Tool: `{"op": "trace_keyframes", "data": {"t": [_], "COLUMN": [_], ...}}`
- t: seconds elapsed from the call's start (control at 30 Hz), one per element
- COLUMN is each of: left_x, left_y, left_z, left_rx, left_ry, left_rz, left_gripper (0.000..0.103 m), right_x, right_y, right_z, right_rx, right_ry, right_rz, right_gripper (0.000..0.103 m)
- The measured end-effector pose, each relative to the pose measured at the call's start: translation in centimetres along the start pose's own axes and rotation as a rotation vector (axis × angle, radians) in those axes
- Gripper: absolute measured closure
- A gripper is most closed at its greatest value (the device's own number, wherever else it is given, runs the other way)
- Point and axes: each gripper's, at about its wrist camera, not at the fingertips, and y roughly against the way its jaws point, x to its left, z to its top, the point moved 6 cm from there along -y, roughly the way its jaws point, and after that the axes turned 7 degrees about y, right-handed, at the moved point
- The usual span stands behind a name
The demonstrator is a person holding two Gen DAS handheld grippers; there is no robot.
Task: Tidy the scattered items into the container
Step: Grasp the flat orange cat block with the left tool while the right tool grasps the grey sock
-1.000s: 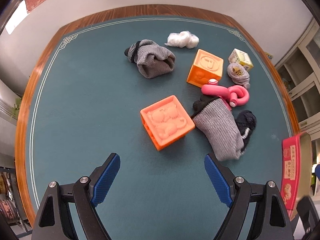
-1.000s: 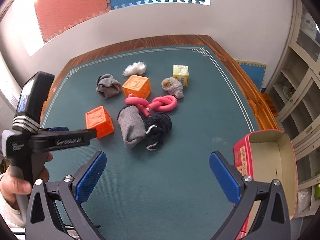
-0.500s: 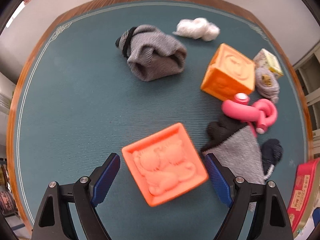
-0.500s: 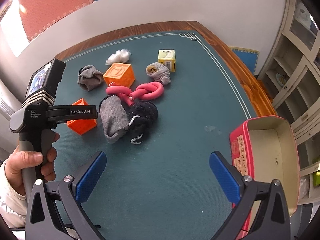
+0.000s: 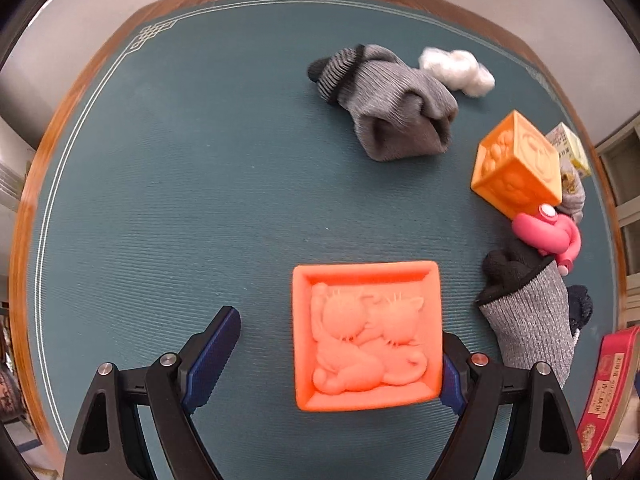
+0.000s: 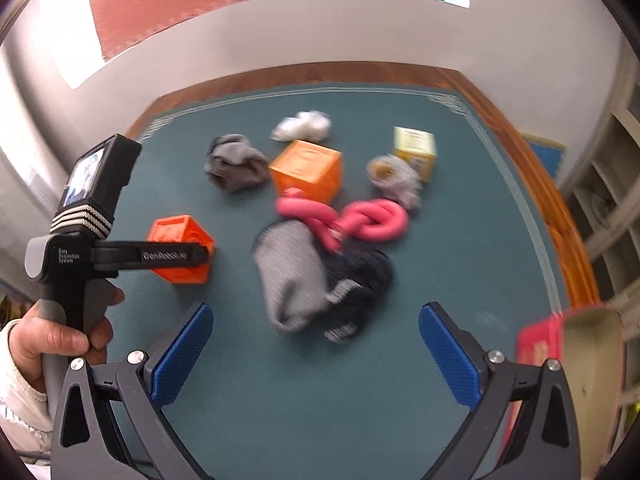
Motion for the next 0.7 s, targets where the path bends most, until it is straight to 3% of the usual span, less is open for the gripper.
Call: {"op": "trace_keyframes", "data": {"t": [0.17, 0.4, 0.47, 0.57, 0.6, 0.63, 0.7], "left_x": [0.0, -0.2, -0.3, -0.8, -1.0, -1.1, -1.2], "left_y": [0.0, -0.7, -0.7, -0.5, -0.4, -0.3, -0.3], "left_z": [-0.1, -0.7, -0.7, -0.8, -0.9, -0.9, -1.0], "left_rx": [0.000, 0.018, 0.012, 0.004, 0.005, 0.005, 0.002], "left_ry": [-0.013, -0.010, -0.011, -0.021, -0.025, -0.029, -0.035], "left_rz": [-0.015, -0.040, -0.042, -0.061, -0.070, -0.070, -0.059], "left_gripper": [0.015, 0.015, 0.018, 0.030, 0.041, 0.045, 0.045], "right_x": [2.0, 1.8, 1.4, 1.4, 1.5, 1.5, 1.6], "right_y": [-2.8, -7.0, -8.0, -8.3, -8.4, -8.5, -8.7], "right_z": [1.8, 2.2, 2.0, 2.1, 2.1, 2.1, 2.1], "right_rx": [-0.003, 0.057, 0.076, 0.080, 0.081, 0.082, 0.085], "right_ry": [0.056, 0.076, 0.075, 0.091, 0.097, 0.103, 0.115], "right_rz": [0.074, 0.050, 0.047, 0.045, 0.045, 0.045, 0.044], "right_gripper": [0.000, 0.001, 0.007, 0.013, 0.015, 0.017, 0.018]}}
